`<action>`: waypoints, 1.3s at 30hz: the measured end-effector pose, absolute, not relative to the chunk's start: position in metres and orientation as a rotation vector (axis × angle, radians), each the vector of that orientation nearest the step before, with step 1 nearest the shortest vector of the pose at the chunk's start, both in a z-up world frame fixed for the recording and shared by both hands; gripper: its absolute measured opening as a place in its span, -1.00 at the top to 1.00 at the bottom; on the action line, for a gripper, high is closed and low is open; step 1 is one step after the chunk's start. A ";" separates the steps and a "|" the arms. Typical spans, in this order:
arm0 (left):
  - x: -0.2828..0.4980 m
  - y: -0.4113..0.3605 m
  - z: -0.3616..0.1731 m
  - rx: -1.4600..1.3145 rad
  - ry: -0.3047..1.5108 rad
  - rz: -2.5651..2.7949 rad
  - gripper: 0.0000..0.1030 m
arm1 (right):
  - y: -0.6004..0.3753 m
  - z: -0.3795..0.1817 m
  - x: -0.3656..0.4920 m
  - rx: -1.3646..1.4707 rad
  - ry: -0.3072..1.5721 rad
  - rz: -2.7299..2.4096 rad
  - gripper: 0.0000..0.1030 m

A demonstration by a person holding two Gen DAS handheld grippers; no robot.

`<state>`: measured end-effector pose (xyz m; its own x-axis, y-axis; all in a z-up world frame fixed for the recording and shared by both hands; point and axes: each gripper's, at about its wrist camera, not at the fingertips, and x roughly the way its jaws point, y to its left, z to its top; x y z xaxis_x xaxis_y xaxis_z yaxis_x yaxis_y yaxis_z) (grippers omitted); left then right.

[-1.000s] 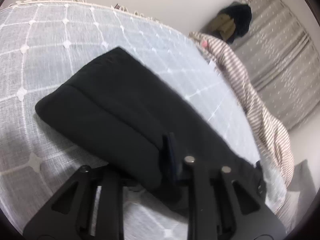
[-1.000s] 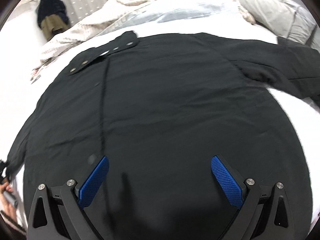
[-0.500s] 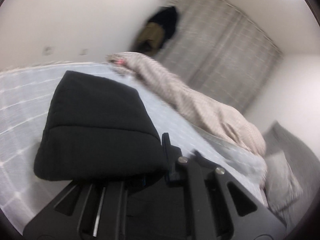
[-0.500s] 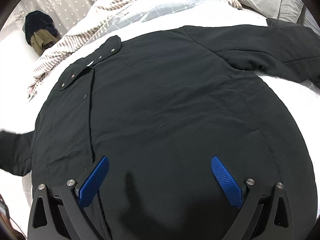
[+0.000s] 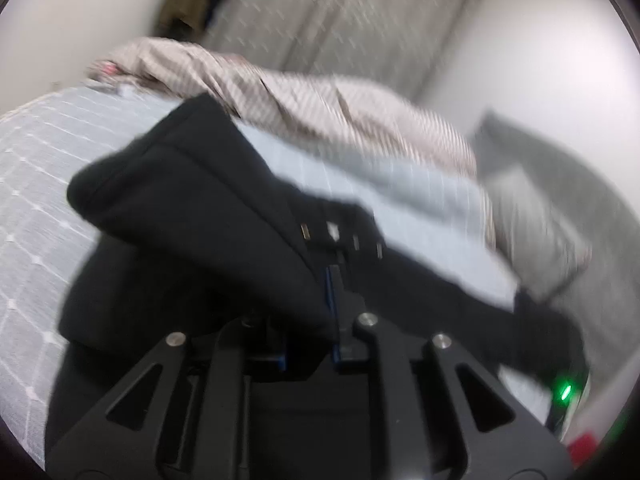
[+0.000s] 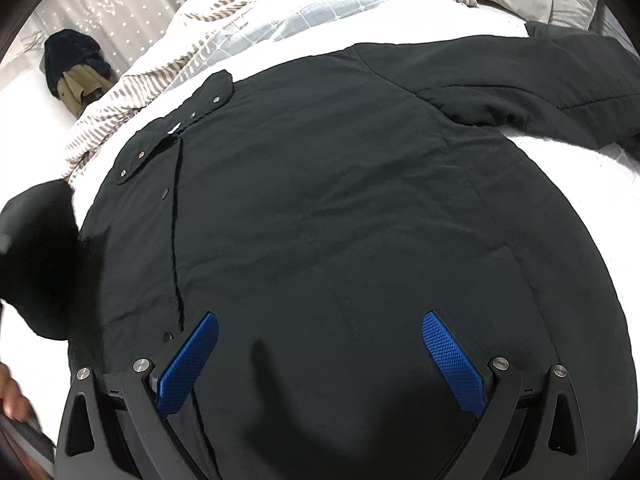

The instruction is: Fold large clothes

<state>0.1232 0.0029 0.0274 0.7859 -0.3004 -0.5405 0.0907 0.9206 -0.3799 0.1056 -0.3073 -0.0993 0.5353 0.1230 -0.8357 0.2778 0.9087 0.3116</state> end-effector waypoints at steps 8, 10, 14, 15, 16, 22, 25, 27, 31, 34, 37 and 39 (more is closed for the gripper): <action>0.122 -0.032 -0.036 0.000 1.000 -0.502 -0.32 | -0.305 -0.101 0.105 0.478 1.025 -0.050 -1.00; 0.107 -0.015 -0.022 -0.006 0.931 -0.495 -0.44 | -0.305 -0.101 0.105 0.516 1.026 -0.014 -1.00; 0.098 0.027 -0.002 0.032 0.843 -0.360 -0.45 | -0.302 -0.105 0.107 0.632 1.031 0.067 -1.00; 0.097 0.039 -0.002 0.027 0.839 -0.319 -0.45 | -0.301 -0.106 0.107 0.681 1.028 0.097 -0.99; 0.099 0.052 -0.004 0.015 0.839 -0.282 -0.45 | -0.300 -0.106 0.108 0.738 1.017 0.137 -0.97; 0.092 0.119 -0.025 -0.116 0.780 -0.134 -0.32 | -0.266 -0.107 0.122 0.810 0.963 0.310 -0.57; 0.090 0.136 -0.028 -0.158 0.746 -0.103 -0.09 | -0.244 -0.117 0.134 0.774 0.977 0.338 -0.16; 0.093 0.141 -0.025 -0.195 0.710 -0.068 0.06 | -0.233 -0.121 0.141 0.727 0.979 0.327 0.17; 0.103 0.138 -0.035 -0.295 0.710 -0.086 0.16 | -0.209 -0.113 0.153 0.513 0.968 0.237 0.74; 0.109 0.132 -0.041 -0.295 0.729 -0.090 0.28 | -0.202 -0.091 0.153 0.434 0.899 0.202 0.80; 0.114 0.134 -0.050 -0.331 0.767 -0.113 0.28 | -0.198 -0.064 0.144 0.343 0.747 0.233 0.80; 0.119 0.133 -0.064 -0.377 0.833 -0.134 0.28 | -0.200 -0.063 0.142 0.281 0.686 0.240 0.79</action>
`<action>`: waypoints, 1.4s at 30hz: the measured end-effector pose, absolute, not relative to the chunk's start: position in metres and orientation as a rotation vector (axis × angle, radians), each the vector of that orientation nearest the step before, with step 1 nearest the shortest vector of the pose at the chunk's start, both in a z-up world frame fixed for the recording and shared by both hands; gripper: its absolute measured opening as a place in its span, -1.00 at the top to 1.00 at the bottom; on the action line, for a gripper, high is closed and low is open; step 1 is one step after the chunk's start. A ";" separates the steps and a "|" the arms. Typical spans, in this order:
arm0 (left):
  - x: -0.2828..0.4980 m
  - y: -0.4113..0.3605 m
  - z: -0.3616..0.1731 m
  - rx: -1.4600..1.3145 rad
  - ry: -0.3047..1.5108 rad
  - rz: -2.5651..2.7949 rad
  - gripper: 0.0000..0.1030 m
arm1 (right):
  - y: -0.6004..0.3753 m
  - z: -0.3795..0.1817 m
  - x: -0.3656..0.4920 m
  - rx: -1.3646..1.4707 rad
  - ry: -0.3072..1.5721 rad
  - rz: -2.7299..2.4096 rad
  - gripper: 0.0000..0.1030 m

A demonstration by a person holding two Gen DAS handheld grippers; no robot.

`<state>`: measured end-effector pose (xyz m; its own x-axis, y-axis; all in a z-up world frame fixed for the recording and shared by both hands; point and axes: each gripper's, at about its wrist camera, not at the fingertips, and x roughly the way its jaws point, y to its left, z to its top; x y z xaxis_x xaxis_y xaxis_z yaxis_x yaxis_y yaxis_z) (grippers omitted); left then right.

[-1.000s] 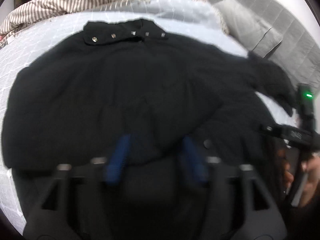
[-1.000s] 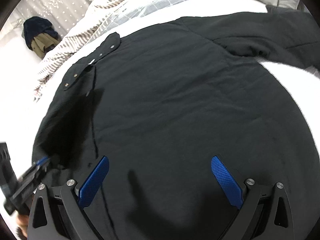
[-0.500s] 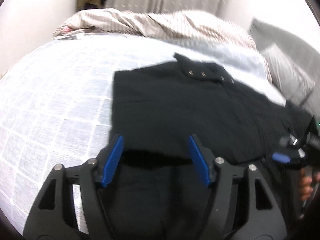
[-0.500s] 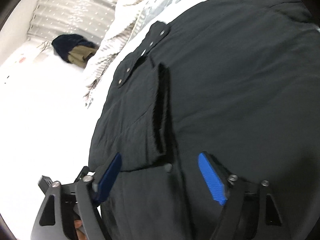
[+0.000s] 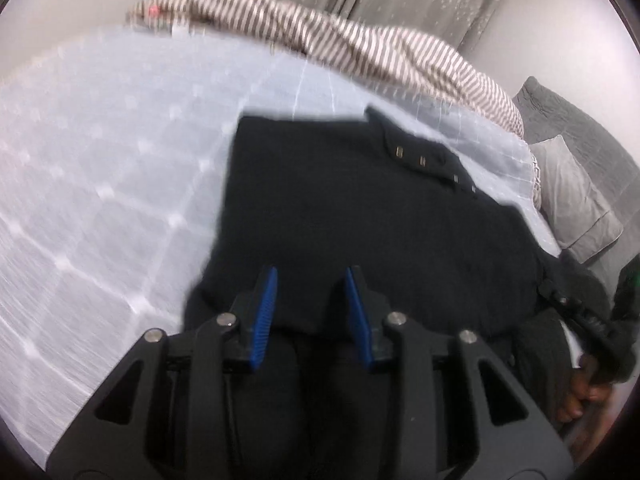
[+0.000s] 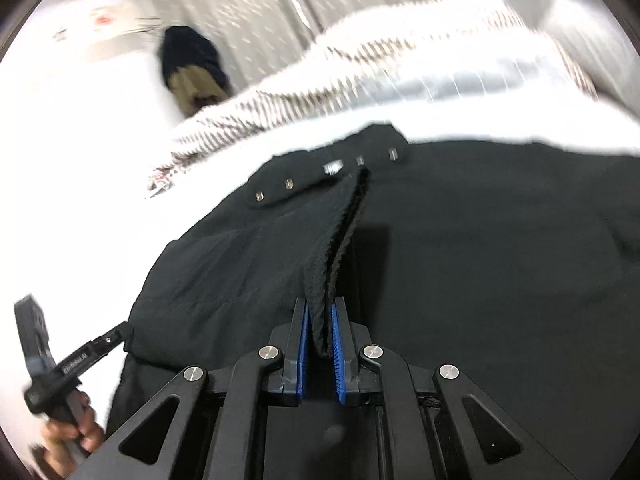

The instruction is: Fold large clothes

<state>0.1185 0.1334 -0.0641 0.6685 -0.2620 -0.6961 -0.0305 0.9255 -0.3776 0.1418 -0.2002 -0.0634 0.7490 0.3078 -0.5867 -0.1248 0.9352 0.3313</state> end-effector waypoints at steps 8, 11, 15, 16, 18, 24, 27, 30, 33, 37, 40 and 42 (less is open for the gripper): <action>0.109 0.112 -0.057 -0.310 0.912 -0.106 -0.44 | -0.216 -0.092 0.150 0.210 0.873 0.099 0.38; 0.099 0.110 -0.047 -0.362 0.881 -0.099 -0.71 | -0.235 -0.072 0.132 0.240 0.810 0.078 -0.64; 0.091 0.103 -0.036 -0.403 0.889 -0.101 -0.88 | -0.285 -0.064 0.125 0.326 0.746 0.005 -0.67; 0.088 0.101 -0.035 -0.411 0.889 -0.102 -0.88 | -0.303 -0.064 0.124 0.358 0.744 -0.019 -0.67; 0.082 0.101 -0.032 -0.431 0.876 -0.099 -0.89 | -0.340 -0.068 0.122 0.427 0.735 -0.084 -0.67; 0.077 0.104 -0.034 -0.466 0.892 -0.079 -0.93 | -0.442 -0.074 0.080 0.620 0.672 -0.243 -0.67; 0.078 0.104 -0.034 -0.498 0.897 -0.084 -0.93 | -0.487 -0.068 0.058 0.659 0.620 -0.293 -0.67; 0.081 0.103 -0.033 -0.525 0.902 -0.110 -0.93 | -0.536 -0.051 0.037 0.659 0.545 -0.350 -0.67; 0.085 0.101 -0.034 -0.541 0.908 -0.126 -0.93 | -0.573 -0.031 0.021 0.605 0.487 -0.390 -0.67; 0.087 0.099 -0.036 -0.571 0.903 -0.133 -0.93 | -0.617 -0.013 0.015 0.561 0.456 -0.481 -0.67; 0.088 0.093 -0.039 -0.554 0.914 -0.140 -0.93 | -0.638 -0.013 0.023 0.570 0.480 -0.532 -0.67; 0.088 0.090 -0.039 -0.535 0.916 -0.136 -0.93 | -0.648 -0.017 0.028 0.584 0.495 -0.573 -0.66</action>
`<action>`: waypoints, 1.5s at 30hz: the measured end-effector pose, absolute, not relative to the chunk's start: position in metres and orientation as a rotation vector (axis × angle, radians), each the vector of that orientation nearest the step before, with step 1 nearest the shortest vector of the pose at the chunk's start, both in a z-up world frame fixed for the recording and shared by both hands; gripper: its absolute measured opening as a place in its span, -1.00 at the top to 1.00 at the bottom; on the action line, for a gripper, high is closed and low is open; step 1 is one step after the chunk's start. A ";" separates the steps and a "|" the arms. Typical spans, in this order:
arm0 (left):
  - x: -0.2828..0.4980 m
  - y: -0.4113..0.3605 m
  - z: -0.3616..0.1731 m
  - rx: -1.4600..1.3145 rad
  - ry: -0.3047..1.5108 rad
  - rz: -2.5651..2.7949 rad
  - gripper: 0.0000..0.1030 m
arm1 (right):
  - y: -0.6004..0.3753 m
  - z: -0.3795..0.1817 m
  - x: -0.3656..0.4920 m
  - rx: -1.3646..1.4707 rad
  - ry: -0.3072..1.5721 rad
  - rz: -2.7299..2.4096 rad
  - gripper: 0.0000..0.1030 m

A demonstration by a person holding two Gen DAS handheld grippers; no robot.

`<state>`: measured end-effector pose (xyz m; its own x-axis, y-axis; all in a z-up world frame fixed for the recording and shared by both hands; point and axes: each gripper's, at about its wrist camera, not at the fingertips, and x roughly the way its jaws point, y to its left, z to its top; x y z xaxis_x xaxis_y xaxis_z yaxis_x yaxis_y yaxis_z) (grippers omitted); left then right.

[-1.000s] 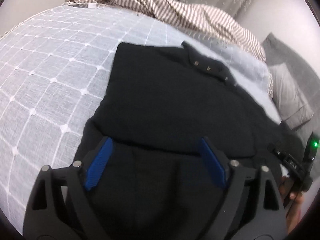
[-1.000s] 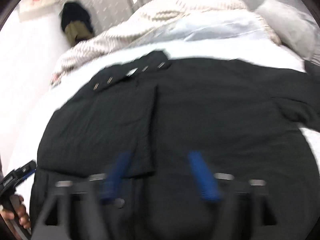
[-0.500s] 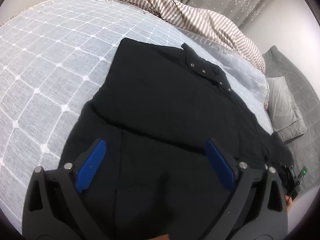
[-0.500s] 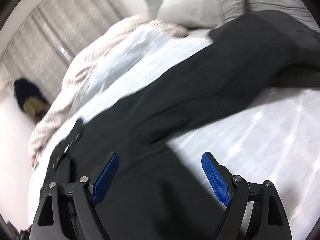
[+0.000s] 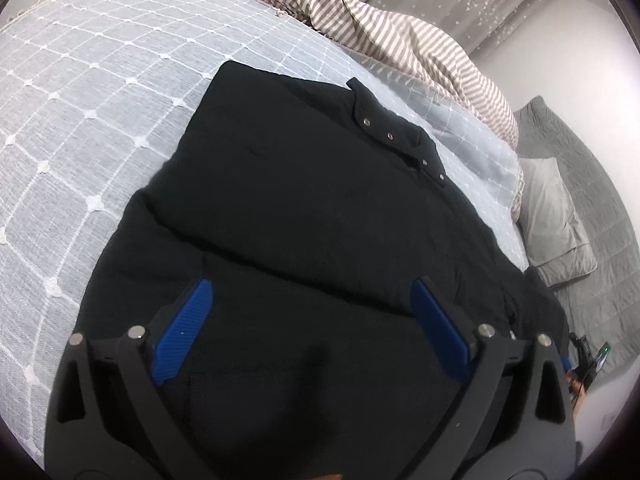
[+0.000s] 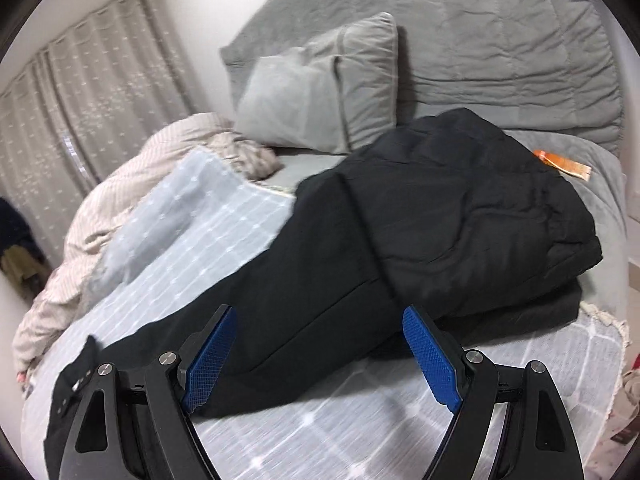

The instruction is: Fold large clothes

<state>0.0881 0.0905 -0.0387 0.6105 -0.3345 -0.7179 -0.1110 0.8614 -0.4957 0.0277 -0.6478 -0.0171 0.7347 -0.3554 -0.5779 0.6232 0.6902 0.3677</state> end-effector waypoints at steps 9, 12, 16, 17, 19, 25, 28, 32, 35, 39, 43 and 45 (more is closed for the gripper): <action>0.089 0.094 -0.040 -0.530 0.911 -0.133 -0.93 | -0.662 -0.046 0.050 0.517 0.665 -0.713 -0.06; 0.089 0.097 -0.041 -0.542 0.909 -0.127 -0.93 | -0.656 -0.046 0.055 0.475 0.672 -0.663 0.54; 0.089 0.100 -0.038 -0.560 0.900 -0.135 -0.93 | -0.629 -0.022 0.057 0.411 0.606 -0.590 0.64; 0.089 0.101 -0.036 -0.558 0.894 -0.138 -0.93 | -0.616 -0.011 0.059 0.383 0.588 -0.558 0.64; 0.087 0.102 -0.033 -0.555 0.882 -0.141 -0.93 | -0.586 0.012 0.065 0.305 0.553 -0.492 0.65; 0.083 0.109 -0.026 -0.572 0.862 -0.140 -0.93 | -0.483 0.077 0.080 0.091 0.485 -0.329 0.66; 0.081 0.114 -0.023 -0.582 0.843 -0.134 -0.93 | -0.430 0.105 0.088 0.035 0.460 -0.236 0.66; 0.081 0.119 -0.021 -0.582 0.830 -0.124 -0.93 | -0.359 0.123 0.100 -0.007 0.460 -0.115 0.66; 0.080 0.122 -0.020 -0.580 0.826 -0.119 -0.93 | -0.308 0.119 0.112 -0.015 0.492 -0.022 0.66; 0.078 0.123 -0.021 -0.568 0.827 -0.116 -0.93 | -0.241 0.092 0.129 -0.005 0.579 0.099 0.65; 0.077 0.125 -0.021 -0.584 0.833 -0.127 -0.93 | -0.191 0.044 0.144 0.075 0.747 0.297 0.43; 0.077 0.125 -0.021 -0.584 0.832 -0.136 -0.93 | -0.188 0.033 0.144 0.143 0.786 0.380 0.32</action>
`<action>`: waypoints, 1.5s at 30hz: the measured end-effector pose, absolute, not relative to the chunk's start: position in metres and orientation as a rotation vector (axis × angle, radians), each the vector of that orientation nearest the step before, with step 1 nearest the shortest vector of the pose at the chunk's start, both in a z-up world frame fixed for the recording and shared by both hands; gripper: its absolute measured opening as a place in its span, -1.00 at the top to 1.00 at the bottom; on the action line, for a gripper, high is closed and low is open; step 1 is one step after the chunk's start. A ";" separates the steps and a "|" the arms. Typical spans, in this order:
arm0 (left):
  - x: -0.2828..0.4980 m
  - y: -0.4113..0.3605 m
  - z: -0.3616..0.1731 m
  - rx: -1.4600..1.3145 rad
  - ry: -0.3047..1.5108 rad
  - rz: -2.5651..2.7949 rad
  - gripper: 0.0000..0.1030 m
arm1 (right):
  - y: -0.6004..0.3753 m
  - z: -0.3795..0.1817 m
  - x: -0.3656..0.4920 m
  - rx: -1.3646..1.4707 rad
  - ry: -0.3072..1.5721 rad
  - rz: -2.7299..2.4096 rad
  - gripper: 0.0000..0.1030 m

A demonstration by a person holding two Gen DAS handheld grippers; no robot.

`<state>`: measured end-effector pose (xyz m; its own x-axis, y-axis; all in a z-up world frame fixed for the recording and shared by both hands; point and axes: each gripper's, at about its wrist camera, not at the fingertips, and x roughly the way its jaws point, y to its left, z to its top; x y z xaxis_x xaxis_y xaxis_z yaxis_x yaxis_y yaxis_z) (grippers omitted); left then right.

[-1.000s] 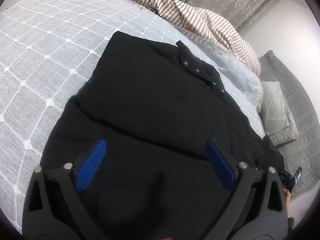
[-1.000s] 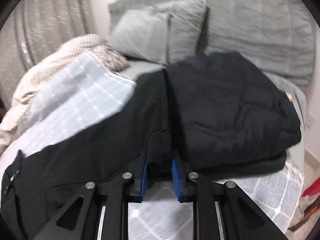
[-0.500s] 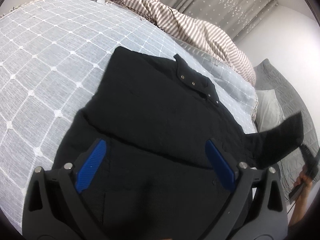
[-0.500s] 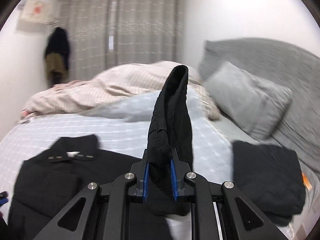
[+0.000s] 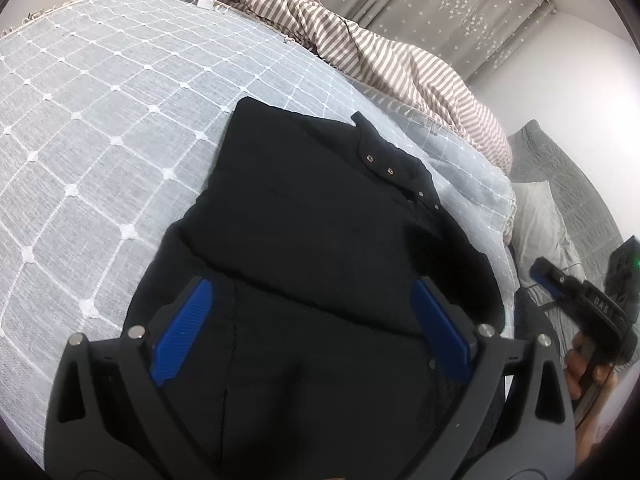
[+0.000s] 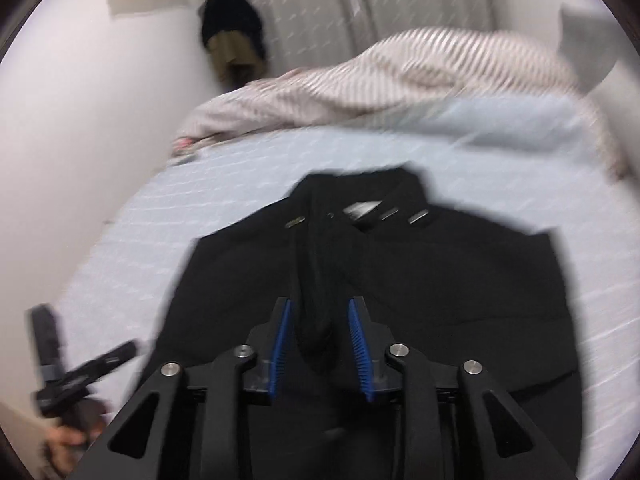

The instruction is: Fold large clothes

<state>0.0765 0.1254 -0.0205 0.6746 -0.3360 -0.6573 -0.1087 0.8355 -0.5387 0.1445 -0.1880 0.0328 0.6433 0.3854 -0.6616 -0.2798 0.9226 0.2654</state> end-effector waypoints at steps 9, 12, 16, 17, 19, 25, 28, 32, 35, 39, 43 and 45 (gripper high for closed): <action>0.074 0.099 -0.015 -0.517 0.833 -0.232 -0.91 | -0.253 0.014 0.093 0.263 0.715 0.213 -0.20; 0.076 0.074 -0.017 -0.482 0.838 -0.283 -0.83 | -0.293 -0.004 0.084 0.316 0.735 0.131 -0.20; 0.092 0.039 -0.027 -0.501 0.891 -0.398 -0.53 | -0.341 -0.026 0.062 0.436 0.707 0.018 -0.20; 0.097 0.032 -0.029 -0.517 0.901 -0.428 -0.48 | -0.347 -0.033 0.056 0.475 0.692 0.013 -0.20; 0.107 0.016 -0.033 -0.528 0.923 -0.470 -0.46 | -0.359 -0.051 0.045 0.564 0.668 0.034 -0.20; 0.142 -0.011 -0.056 -0.556 1.041 -0.487 -0.45 | -0.371 -0.053 0.039 0.638 0.682 -0.018 -0.20; 0.147 -0.027 -0.065 -0.530 1.063 -0.476 -0.14 | -0.387 -0.037 0.036 0.655 0.622 -0.041 -0.20; 0.145 -0.056 -0.061 -0.402 1.033 -0.471 0.71 | -0.416 -0.039 0.035 0.776 0.572 -0.060 -0.20; 0.135 -0.054 -0.036 -0.354 0.892 -0.453 0.79 | -0.436 -0.052 0.039 0.844 0.590 -0.096 -0.20; 0.134 -0.052 -0.034 -0.195 0.839 -0.236 0.77 | -0.456 -0.066 0.041 0.863 0.620 -0.170 -0.20; 0.142 -0.051 -0.052 -0.101 0.935 -0.172 0.71 | -0.468 -0.076 0.037 0.881 0.647 -0.203 -0.20; 0.135 -0.043 -0.049 -0.171 0.939 -0.208 0.53 | -0.474 -0.080 0.035 0.903 0.659 -0.209 -0.20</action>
